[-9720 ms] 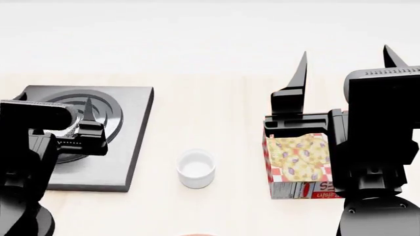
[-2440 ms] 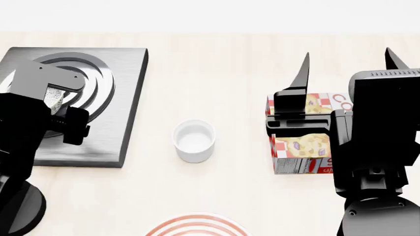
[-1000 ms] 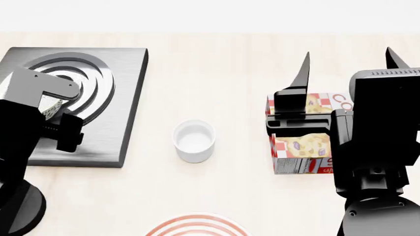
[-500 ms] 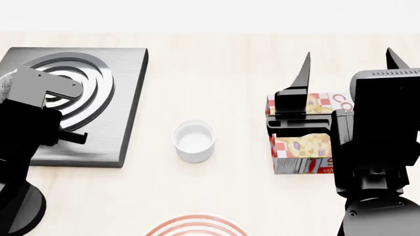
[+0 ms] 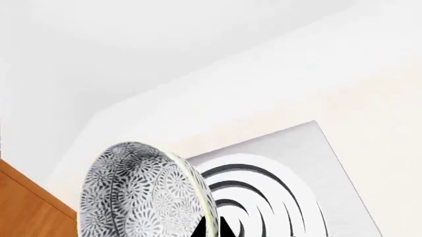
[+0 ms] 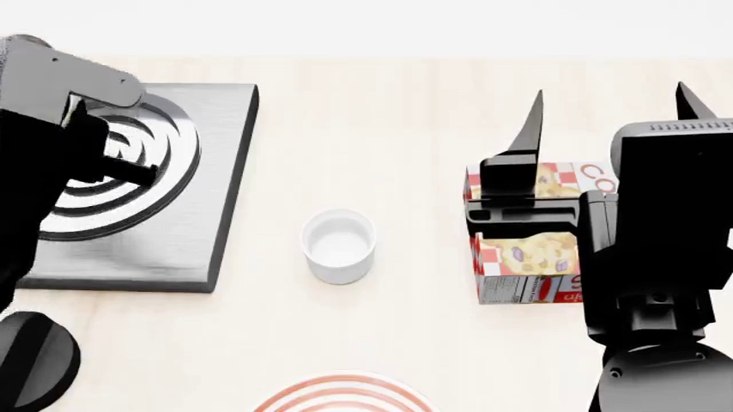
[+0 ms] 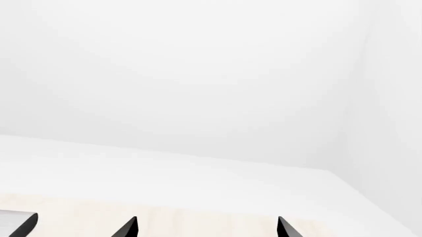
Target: Pick the akita bowl on the stove and place it on the plate.
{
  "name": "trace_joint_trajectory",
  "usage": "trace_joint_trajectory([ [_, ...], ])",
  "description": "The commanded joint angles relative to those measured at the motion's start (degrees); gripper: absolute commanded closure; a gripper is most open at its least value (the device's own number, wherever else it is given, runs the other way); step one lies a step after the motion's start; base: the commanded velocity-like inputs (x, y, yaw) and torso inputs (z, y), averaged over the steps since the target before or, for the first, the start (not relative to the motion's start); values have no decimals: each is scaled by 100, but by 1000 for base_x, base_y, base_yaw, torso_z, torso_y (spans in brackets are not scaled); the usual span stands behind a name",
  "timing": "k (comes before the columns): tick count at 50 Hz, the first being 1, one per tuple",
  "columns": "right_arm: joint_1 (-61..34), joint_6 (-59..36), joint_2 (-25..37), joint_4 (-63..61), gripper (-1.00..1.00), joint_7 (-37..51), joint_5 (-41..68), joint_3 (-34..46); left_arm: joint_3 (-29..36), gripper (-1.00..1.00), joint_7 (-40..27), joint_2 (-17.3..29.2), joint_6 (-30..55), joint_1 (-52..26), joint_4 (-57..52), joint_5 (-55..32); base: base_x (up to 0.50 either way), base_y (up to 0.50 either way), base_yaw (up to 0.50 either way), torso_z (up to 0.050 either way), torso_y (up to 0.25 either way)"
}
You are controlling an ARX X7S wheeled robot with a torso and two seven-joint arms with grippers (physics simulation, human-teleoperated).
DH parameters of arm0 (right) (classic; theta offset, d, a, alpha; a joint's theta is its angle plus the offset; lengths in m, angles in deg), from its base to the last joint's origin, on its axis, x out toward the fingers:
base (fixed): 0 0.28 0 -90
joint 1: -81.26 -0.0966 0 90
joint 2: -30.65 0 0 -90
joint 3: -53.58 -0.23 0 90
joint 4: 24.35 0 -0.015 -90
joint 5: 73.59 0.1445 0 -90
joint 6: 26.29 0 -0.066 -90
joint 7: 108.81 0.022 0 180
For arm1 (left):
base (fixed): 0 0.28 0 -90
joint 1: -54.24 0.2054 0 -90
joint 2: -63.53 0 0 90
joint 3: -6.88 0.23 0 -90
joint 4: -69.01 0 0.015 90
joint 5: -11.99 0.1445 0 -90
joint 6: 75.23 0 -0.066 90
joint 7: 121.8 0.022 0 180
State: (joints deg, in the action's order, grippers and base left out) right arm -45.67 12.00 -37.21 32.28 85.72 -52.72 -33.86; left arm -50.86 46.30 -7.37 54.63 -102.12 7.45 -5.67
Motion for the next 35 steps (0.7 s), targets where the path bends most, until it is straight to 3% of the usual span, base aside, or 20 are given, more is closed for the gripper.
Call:
trace_joint_trajectory([
  [1,4,50,9,35,-100,11,-2,19,468,100,508,434,275,-126,-1527,102,0,0,0,0,0],
  [17,-24,-67,23,-53,-100,56,68,0,1883,100,1928,1757,645,-312,-4705,294,0,0,0,0,0],
  [35,-7,24,39,8,-100,60,63,29,2619,100,3118,2486,263,-759,-6072,413,0,0,0,0,0],
])
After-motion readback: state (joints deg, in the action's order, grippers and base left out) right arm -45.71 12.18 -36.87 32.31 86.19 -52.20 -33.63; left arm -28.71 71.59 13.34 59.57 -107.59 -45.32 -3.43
